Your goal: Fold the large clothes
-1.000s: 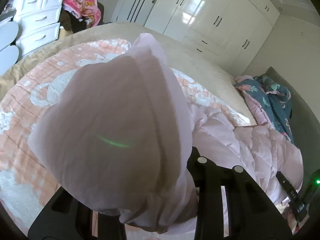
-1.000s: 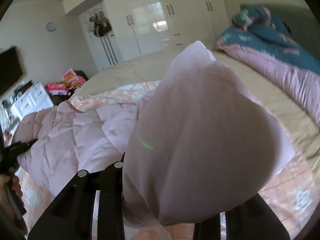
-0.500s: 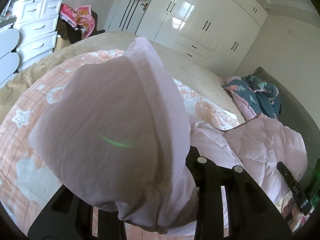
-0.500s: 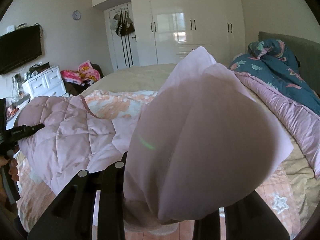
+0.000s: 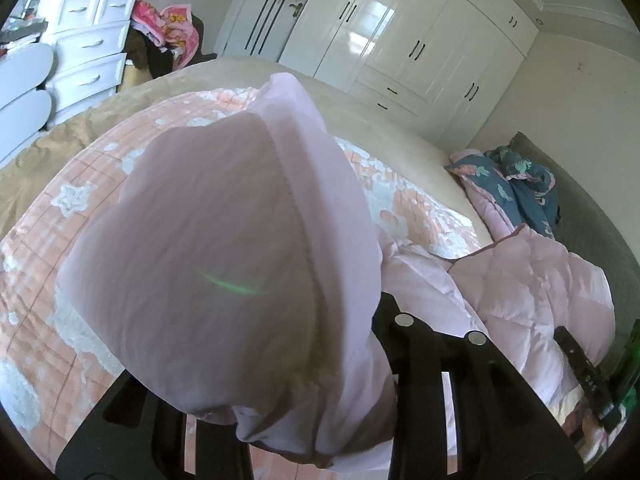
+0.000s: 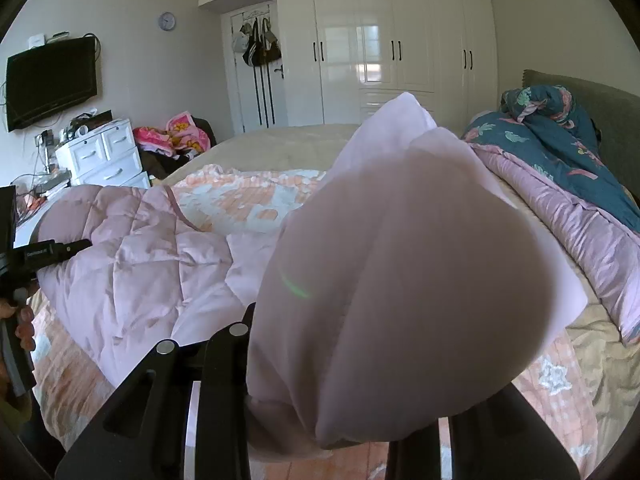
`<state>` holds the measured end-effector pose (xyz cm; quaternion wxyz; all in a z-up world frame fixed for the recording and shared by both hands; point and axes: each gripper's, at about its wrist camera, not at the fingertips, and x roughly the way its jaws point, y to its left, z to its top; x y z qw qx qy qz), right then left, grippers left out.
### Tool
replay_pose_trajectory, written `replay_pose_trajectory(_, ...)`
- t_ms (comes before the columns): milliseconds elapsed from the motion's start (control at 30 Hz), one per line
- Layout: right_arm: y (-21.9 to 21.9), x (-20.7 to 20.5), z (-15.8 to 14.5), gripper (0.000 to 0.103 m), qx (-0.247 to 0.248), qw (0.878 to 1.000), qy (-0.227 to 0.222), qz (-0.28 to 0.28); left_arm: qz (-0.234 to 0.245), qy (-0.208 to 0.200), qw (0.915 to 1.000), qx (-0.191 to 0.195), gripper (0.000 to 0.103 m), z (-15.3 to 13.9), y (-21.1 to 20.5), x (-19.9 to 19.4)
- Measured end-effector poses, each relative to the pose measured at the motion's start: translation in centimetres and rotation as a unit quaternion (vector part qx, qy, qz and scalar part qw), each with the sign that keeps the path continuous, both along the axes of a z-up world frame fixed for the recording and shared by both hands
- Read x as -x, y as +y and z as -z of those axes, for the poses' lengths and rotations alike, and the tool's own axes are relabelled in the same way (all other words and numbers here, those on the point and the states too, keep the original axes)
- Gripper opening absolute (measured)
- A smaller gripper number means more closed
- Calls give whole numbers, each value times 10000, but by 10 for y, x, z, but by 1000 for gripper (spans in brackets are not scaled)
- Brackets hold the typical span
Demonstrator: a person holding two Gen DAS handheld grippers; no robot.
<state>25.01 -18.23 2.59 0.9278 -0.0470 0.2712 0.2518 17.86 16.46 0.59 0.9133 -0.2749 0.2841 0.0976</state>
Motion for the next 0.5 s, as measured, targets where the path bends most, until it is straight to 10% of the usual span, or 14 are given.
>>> replay_pose_trajectory(500,-10,20,18,29,58,9999,119,54,23,181,9998,-19,25,18,-3,26)
